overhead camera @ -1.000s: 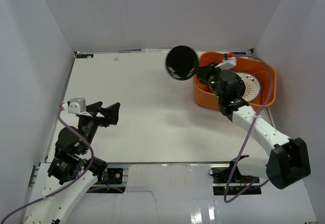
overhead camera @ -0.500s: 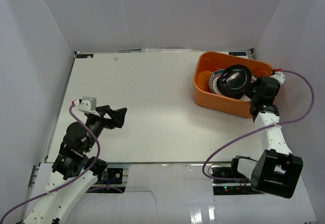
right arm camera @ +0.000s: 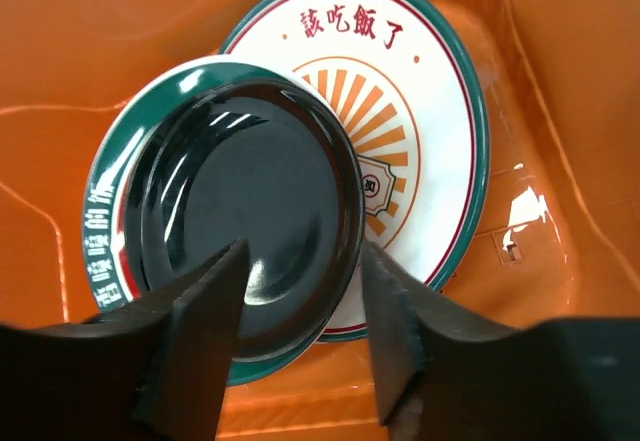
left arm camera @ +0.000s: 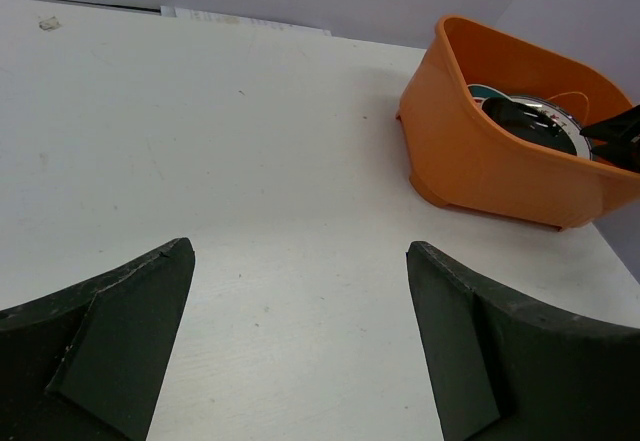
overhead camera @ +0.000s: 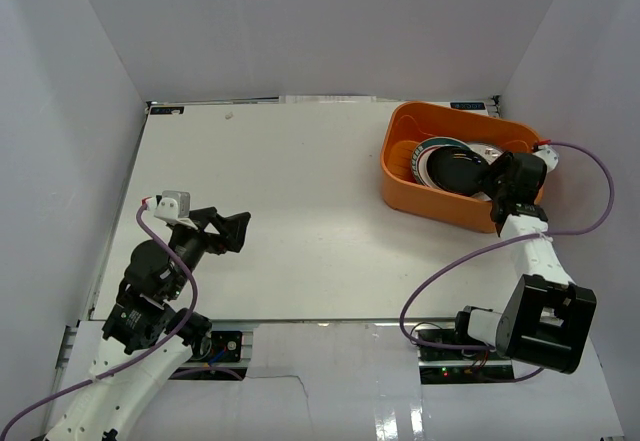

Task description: Place the plates into the plastic bin on the countertop

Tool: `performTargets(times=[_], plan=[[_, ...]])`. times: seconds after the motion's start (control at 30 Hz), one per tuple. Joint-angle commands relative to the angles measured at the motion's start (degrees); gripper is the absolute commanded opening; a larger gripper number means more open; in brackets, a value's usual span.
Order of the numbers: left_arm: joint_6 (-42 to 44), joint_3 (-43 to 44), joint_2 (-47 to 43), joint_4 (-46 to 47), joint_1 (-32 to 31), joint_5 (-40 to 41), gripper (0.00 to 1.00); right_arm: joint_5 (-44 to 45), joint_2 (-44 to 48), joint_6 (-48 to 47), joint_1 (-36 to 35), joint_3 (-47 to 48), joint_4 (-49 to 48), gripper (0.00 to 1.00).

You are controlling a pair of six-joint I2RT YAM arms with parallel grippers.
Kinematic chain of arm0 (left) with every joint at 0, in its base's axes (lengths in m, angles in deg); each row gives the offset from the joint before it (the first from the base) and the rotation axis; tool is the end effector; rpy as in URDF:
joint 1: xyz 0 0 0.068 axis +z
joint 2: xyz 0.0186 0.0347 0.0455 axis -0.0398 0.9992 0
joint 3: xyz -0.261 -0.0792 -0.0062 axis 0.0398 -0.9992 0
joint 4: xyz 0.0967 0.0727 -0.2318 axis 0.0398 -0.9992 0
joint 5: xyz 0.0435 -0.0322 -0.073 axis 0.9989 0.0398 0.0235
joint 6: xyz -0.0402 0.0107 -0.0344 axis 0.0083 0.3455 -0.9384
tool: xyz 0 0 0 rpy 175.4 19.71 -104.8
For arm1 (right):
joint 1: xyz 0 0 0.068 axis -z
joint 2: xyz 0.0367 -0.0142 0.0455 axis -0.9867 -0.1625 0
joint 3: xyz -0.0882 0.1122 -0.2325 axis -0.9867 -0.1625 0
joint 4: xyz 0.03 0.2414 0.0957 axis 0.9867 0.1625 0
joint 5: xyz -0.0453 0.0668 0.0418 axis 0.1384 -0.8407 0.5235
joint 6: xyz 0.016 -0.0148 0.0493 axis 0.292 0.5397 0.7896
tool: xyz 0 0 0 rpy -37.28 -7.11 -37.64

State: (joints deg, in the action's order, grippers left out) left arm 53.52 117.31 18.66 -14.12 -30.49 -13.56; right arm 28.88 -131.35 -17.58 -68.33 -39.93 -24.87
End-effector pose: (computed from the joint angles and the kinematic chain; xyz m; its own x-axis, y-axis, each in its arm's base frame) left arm 0.0823 -0.0394 0.3174 -0.1853 -0.2854 -0.9403 0.3246 0.8854 -0.3327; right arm 0.2653 -0.0621 0.2559 -0.2025 0.5422 -0.8155 0.4773 0.7818 0.4012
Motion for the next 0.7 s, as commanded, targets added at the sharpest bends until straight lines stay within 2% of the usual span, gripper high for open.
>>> performTargets(times=[0.0,0.03,0.07,0.13,0.17,0.27,0.37,0.53,0.67], plan=[[0.5,0.2,0.3,0.3,0.0,-0.2,0.98,2.1,3.8,-0.3,0.3,1.2,0.0,0.57],[0.5,0.3,0.3,0.2,-0.1,0.0,0.98,1.6,4.6,-0.3,0.3,1.7,0.6,0.62],[0.4,0.3,0.3,0.3,0.0,0.1,0.98,0.8,6.4,-0.4,0.3,2.1,0.7,0.74],[0.5,0.4,0.5,0.3,0.0,0.5,0.98,-2.2,8.3,-0.3,0.2,3.4,0.9,0.88],[0.4,0.5,0.5,0.3,0.0,0.7,0.98,-3.6,10.4,0.0,0.2,3.7,1.0,0.98],[0.1,0.9,1.0,0.4,-0.1,1.5,0.98,-11.3,14.9,2.7,-0.7,3.7,-0.9,0.9],[-0.1,1.6,1.4,0.4,0.0,1.1,0.98,-16.6,18.9,6.0,-3.9,3.0,-3.4,0.9],[-1.1,4.5,2.9,0.2,-0.1,1.1,0.98,-22.0,22.1,5.5,-15.3,4.6,-4.1,0.9],[-3.3,9.8,4.5,-0.9,-0.1,3.4,0.98,-28.9,24.5,6.1,-22.9,1.4,-10.0,0.9]])
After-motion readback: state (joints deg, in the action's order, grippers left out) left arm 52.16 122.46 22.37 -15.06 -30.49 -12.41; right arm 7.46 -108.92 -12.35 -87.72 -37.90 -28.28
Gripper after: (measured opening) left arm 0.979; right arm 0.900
